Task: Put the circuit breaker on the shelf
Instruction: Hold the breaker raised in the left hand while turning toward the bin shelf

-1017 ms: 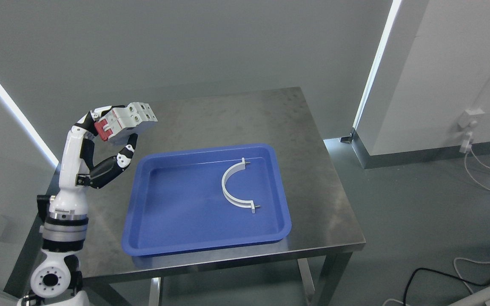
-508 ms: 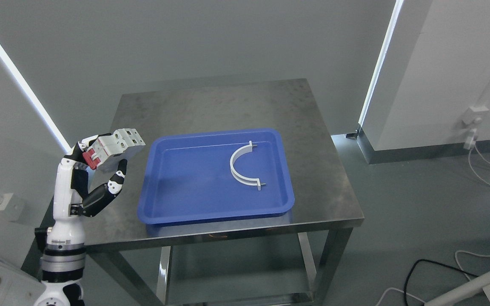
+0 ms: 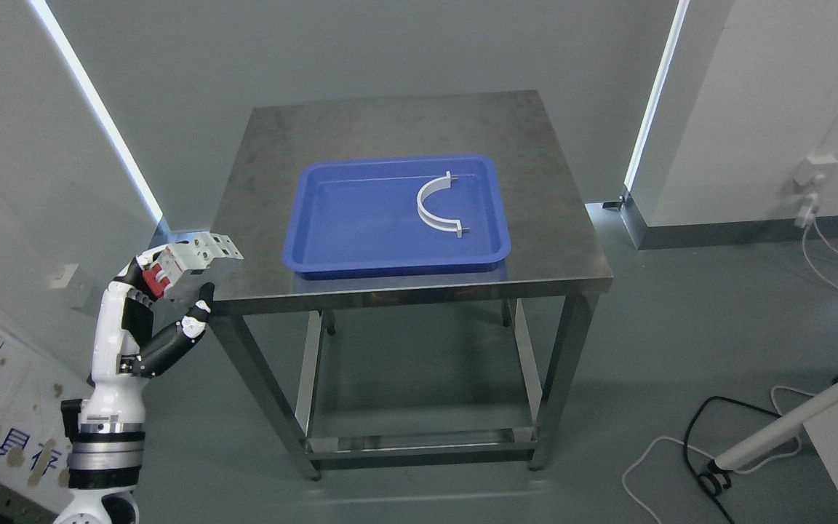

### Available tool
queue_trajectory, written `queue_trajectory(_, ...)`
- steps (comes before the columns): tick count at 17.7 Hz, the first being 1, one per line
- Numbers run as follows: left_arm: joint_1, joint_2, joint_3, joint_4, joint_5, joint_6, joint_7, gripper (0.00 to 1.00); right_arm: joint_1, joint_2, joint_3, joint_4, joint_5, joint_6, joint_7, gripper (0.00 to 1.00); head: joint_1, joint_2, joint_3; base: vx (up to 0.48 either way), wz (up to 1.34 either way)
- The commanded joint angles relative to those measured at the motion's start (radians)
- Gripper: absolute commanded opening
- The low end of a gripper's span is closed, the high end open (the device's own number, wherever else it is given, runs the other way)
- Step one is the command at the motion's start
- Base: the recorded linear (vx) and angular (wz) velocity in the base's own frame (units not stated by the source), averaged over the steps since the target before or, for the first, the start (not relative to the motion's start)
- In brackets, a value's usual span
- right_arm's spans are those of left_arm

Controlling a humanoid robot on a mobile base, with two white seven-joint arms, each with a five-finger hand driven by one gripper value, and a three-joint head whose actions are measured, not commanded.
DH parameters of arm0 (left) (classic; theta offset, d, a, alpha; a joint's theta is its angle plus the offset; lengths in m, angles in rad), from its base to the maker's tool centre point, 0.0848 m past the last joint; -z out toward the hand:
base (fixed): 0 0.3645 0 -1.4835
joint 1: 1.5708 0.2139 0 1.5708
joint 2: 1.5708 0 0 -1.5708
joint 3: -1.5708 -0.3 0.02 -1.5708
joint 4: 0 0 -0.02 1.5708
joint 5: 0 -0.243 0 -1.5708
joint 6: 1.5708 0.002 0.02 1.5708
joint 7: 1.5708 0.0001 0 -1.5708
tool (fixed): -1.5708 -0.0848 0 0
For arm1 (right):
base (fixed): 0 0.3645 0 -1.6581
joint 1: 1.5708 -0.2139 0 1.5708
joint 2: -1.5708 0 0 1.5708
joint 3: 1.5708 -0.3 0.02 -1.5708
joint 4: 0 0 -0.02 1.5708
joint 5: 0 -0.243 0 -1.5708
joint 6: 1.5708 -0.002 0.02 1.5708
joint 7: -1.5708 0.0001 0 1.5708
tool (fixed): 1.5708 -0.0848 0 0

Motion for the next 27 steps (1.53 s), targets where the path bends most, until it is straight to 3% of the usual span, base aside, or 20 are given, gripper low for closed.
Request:
queue_trajectory(1, 0.006, 0.008, 0.029, -0.036, 0.042, 0.039, 0.0, 0.09, 0.0, -0.018, 0.02, 0.0, 0.0, 0.241, 0.0, 1.0, 0.0, 0.0, 0.0, -0.412, 0.17)
queue_trajectory(12, -0.026, 0.008, 0.017, -0.039, 0.056, 0.021, -0.002, 0.11, 0.0, -0.018, 0.02, 0.0, 0.0, 0.241, 0.0, 1.0, 0.0, 0.0, 0.0, -0.371, 0.18)
queue_trajectory(18, -0.052, 0.008, 0.012, -0.038, 0.054, 0.032, -0.08, 0.09, 0.0, -0.018, 0.02, 0.0, 0.0, 0.241, 0.0, 1.0, 0.0, 0.0, 0.0, -0.317, 0.05)
queue_trajectory(27, -0.123, 0.008, 0.009, -0.035, 0.054, 0.055, -0.08, 0.09, 0.0, -0.018, 0.02, 0.0, 0.0, 0.241, 0.0, 1.0, 0.0, 0.0, 0.0, -0.25, 0.62)
